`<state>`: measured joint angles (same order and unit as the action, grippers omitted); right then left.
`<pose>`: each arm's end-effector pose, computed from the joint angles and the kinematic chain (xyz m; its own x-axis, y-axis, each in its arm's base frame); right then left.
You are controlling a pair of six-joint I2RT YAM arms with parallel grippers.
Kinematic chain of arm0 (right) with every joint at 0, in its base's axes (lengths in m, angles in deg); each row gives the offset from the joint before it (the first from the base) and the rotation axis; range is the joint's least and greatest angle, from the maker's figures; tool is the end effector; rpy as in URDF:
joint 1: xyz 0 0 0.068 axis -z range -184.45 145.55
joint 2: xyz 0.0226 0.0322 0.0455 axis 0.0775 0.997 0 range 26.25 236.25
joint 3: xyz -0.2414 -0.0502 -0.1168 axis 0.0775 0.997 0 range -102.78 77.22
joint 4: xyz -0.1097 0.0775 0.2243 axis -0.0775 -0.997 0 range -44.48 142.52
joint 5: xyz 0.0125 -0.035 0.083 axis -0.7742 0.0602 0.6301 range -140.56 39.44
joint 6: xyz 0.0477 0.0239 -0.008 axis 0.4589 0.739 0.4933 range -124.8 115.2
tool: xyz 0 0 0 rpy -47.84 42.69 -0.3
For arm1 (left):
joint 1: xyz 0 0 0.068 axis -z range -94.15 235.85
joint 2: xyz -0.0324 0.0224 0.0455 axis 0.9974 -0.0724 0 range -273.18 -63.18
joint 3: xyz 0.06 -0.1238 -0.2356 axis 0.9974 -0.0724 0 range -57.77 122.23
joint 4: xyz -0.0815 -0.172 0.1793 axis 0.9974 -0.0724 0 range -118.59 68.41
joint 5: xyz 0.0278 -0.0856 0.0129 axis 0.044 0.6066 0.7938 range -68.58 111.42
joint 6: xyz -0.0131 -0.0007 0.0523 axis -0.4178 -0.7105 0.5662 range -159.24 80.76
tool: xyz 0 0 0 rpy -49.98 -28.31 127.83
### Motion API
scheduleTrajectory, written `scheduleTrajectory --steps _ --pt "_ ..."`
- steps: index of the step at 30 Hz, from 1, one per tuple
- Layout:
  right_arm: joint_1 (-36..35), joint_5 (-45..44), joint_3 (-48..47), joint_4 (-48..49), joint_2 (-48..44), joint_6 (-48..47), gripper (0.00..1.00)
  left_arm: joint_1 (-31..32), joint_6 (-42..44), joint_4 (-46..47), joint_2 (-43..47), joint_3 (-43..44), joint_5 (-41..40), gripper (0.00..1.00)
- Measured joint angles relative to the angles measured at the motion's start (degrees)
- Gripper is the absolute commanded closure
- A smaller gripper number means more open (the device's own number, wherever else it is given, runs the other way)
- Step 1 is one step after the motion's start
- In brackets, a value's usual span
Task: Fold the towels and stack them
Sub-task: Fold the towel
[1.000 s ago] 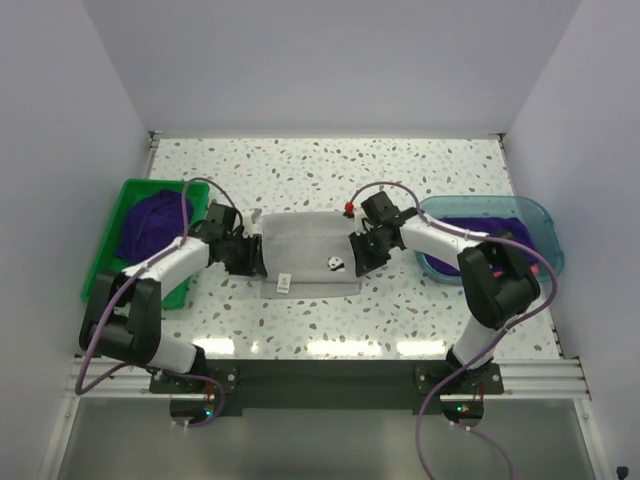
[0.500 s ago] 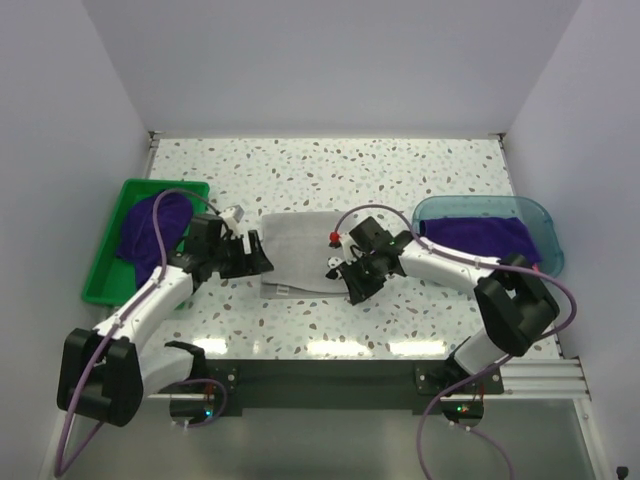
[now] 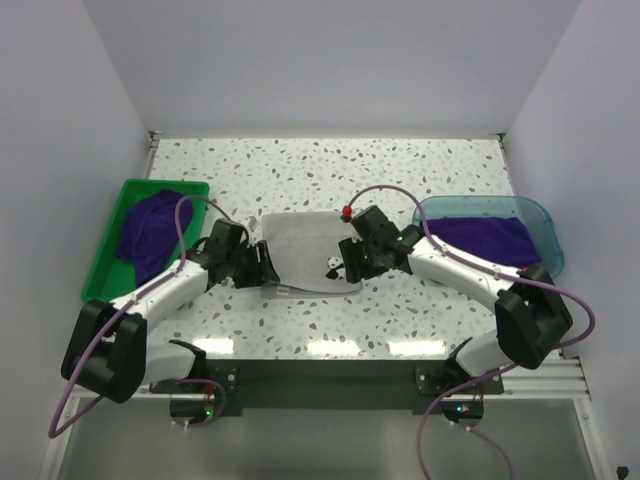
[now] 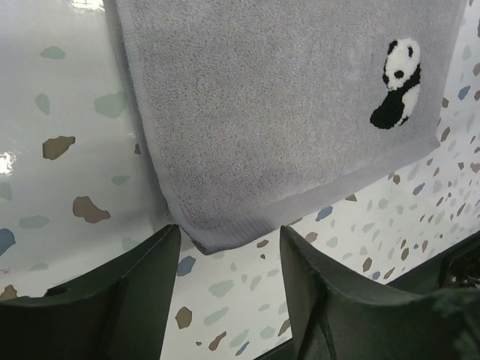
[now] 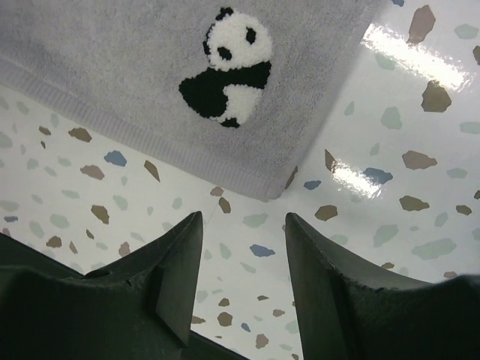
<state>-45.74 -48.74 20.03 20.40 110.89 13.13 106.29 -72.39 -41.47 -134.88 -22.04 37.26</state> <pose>0.2216 0.1961 0.2221 -0.8232 -0.3136 -0.4734 -0.4396 0.8796 0.1818 0.2134 -0.0899 0.1792 -0.9115 -0.2217 -0.3465 -0.0226 0.8681 -0.4959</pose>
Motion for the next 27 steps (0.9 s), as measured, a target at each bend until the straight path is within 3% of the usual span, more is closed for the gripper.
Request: scheduleTrajectory --steps 11,22,27 --pt "0.22 -2.25 5.51 7.19 0.44 12.74 0.52 0.26 -2.78 3.96 -2.1 -3.82 -1.57 0.77" --pt "0.22 -2.38 9.09 11.06 0.59 19.8 0.57 0.26 -3.52 6.43 -1.49 -7.23 -2.4 0.83" --pt "0.28 -2.38 10.84 13.66 0.96 21.97 0.65 0.26 -3.76 7.17 -0.96 -7.78 -2.34 0.85"
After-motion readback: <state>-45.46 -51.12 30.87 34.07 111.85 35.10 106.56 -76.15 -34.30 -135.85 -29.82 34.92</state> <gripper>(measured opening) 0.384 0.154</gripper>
